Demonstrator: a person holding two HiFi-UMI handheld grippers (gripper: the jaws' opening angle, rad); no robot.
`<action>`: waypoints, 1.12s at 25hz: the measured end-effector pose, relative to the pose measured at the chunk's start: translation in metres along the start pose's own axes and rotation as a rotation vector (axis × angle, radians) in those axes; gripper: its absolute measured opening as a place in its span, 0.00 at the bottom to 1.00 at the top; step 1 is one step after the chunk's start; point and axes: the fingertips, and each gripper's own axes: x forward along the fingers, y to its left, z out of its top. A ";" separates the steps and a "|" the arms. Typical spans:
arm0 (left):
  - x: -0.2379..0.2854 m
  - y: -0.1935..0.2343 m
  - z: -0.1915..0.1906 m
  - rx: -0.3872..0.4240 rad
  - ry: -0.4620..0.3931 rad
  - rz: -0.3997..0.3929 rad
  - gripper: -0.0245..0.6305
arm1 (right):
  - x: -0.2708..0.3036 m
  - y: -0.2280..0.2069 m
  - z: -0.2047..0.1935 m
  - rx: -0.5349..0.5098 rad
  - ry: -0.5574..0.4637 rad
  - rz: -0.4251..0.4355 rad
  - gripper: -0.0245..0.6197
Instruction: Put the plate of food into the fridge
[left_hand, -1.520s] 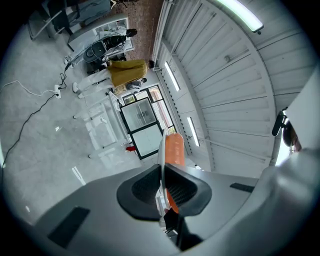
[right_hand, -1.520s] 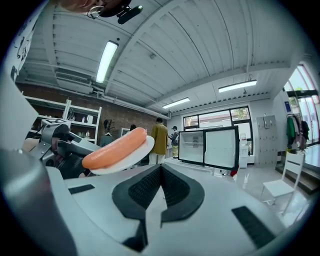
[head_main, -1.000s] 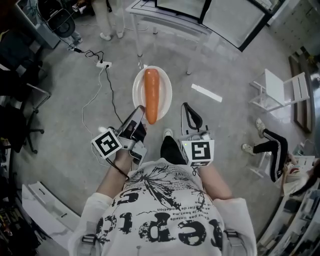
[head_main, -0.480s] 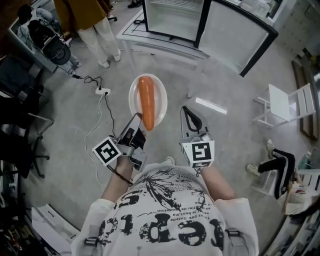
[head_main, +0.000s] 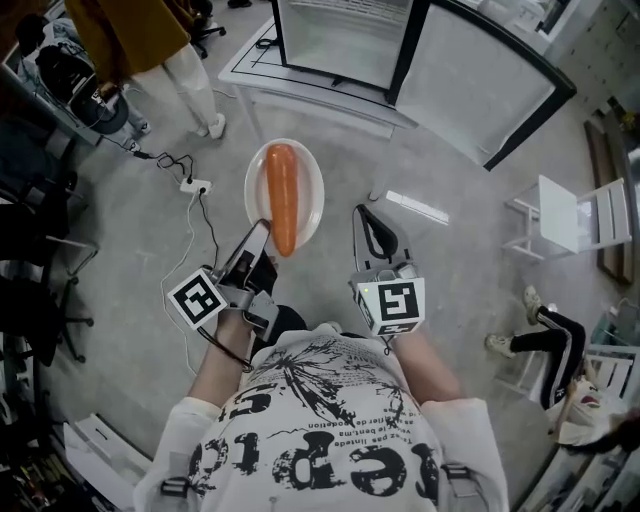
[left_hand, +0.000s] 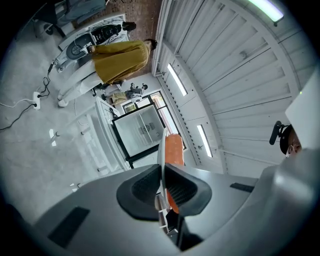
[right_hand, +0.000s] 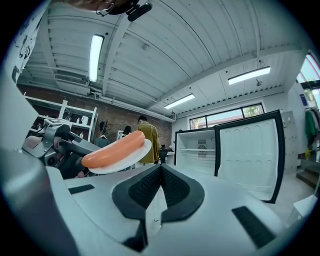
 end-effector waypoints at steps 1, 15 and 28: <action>0.004 0.004 0.007 -0.003 0.004 -0.004 0.08 | 0.007 0.002 -0.002 0.002 0.006 -0.002 0.04; 0.105 0.059 0.154 -0.036 0.140 -0.114 0.08 | 0.173 -0.012 0.023 0.021 -0.014 -0.180 0.04; 0.210 0.111 0.257 -0.020 0.300 -0.171 0.08 | 0.313 -0.027 0.027 0.024 -0.009 -0.336 0.04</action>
